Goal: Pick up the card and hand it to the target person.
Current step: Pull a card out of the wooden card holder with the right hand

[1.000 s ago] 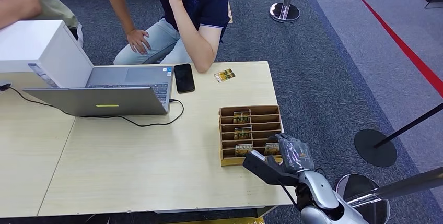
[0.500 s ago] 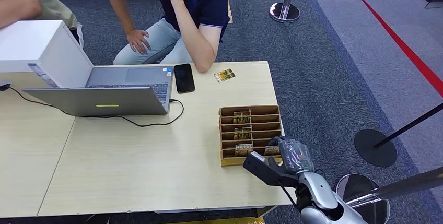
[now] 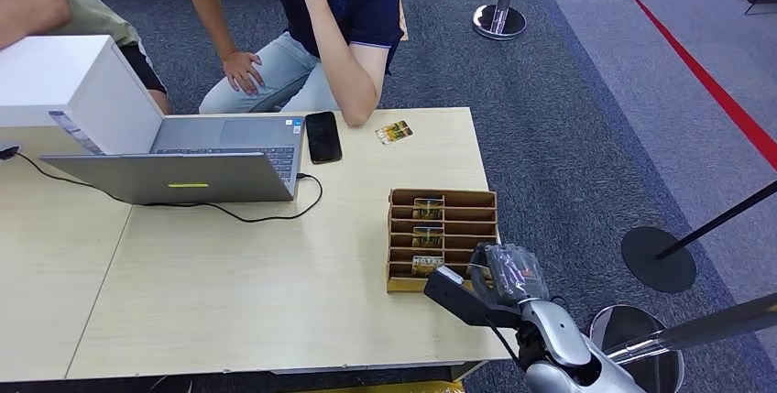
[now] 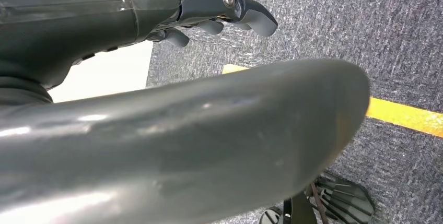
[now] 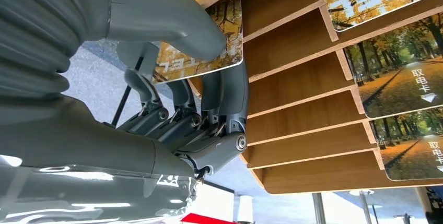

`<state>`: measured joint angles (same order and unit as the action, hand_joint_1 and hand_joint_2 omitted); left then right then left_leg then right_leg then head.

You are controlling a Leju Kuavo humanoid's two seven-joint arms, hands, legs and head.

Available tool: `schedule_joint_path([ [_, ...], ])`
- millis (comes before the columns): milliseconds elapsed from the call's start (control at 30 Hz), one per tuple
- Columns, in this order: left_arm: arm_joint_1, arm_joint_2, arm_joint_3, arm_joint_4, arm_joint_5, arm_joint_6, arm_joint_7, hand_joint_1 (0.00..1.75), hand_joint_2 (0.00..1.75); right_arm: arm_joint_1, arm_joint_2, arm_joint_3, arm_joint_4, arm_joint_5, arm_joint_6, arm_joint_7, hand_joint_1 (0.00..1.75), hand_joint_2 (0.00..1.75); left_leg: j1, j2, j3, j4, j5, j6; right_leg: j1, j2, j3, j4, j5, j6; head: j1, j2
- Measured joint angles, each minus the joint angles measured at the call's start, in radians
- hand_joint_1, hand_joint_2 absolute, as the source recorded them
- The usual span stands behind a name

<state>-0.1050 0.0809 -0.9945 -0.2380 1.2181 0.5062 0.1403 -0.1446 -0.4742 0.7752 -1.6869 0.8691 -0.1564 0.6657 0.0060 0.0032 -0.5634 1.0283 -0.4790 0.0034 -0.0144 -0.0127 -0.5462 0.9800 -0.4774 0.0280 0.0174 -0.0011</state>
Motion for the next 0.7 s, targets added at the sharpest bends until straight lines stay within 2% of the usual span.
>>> schedule_joint_path([
  [100,0.0,0.0,0.0,0.0,0.003,0.001,-0.009,0.0,1.75,-0.002,0.0,0.0,0.0,0.0,0.0,0.0,1.61,1.75,0.0,0.0,0.0,0.0,0.0,0.0,0.0,0.0,0.0,0.0,0.0,0.0,0.0,0.0],
  [267,0.0,0.002,0.0,0.0,0.009,0.014,0.003,0.0,1.75,-0.003,0.0,0.0,0.0,-0.001,0.004,0.0,1.61,1.75,0.0,0.0,0.0,0.0,0.0,0.0,0.0,0.0,0.0,0.0,0.0,0.0,0.0,0.0],
  [433,0.0,0.003,0.001,0.0,0.024,0.034,-0.024,0.0,1.75,-0.003,0.0,0.0,0.0,0.003,-0.001,-0.008,1.61,1.75,0.0,0.0,0.0,0.0,0.0,0.0,0.0,0.0,0.0,0.0,0.0,0.0,0.0,0.0],
  [700,0.0,0.003,0.001,0.0,0.029,0.029,-0.035,0.0,1.75,-0.018,0.001,0.007,-0.004,0.063,-0.044,-0.074,1.61,1.75,0.0,0.0,0.0,0.0,0.0,0.0,0.0,0.0,0.0,0.0,0.0,0.0,0.0,0.0],
])
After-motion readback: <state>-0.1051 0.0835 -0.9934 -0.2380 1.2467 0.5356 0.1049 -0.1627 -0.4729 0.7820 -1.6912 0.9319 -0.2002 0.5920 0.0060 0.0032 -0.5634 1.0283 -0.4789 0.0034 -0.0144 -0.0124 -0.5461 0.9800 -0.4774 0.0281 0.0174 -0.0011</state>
